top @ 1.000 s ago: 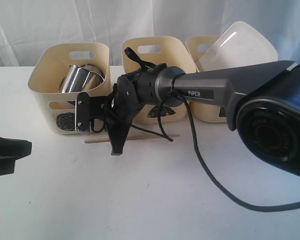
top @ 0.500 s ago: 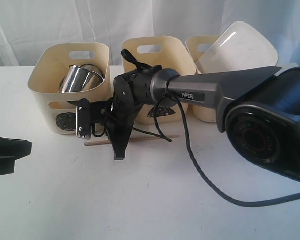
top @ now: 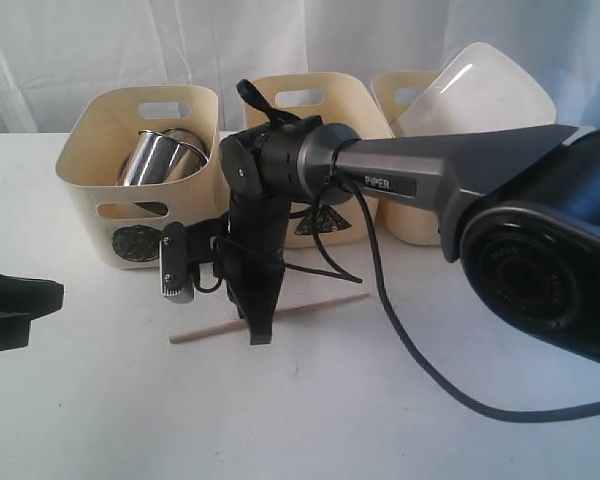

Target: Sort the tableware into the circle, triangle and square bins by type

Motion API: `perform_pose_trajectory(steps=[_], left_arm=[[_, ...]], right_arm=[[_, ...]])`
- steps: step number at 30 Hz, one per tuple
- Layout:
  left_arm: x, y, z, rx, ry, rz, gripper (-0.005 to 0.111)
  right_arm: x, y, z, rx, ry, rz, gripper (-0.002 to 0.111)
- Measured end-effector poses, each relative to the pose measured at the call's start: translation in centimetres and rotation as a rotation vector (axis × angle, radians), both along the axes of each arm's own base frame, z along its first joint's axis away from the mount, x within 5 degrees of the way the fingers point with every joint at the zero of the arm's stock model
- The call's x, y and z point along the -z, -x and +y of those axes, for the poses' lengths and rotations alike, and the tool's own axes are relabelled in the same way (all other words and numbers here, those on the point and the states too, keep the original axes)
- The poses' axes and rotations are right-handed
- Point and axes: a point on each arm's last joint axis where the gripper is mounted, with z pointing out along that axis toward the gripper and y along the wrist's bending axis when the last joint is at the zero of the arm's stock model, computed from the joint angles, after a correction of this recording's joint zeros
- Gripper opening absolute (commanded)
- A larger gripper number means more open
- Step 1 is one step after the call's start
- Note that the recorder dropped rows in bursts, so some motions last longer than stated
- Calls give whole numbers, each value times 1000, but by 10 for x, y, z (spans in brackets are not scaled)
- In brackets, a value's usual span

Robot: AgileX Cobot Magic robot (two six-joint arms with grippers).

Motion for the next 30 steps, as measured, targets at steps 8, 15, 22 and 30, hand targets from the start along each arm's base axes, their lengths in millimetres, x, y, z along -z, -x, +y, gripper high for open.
perform_pose_trajectory(steps=[8, 15, 22, 30], left_arm=[[0, 1, -1, 17, 7, 5, 0], [-2, 17, -16, 221, 107, 81, 0], [-28, 14, -23, 343, 125, 32, 3], [-49, -16, -29, 501, 27, 45, 52]], right_arm=[[-51, 12, -3, 89, -90, 25, 0], [-112, 46, -13, 150, -210, 172, 0], [-122, 86, -40, 264, -252, 237, 0], [-113, 130, -87, 523, -362, 167, 0]])
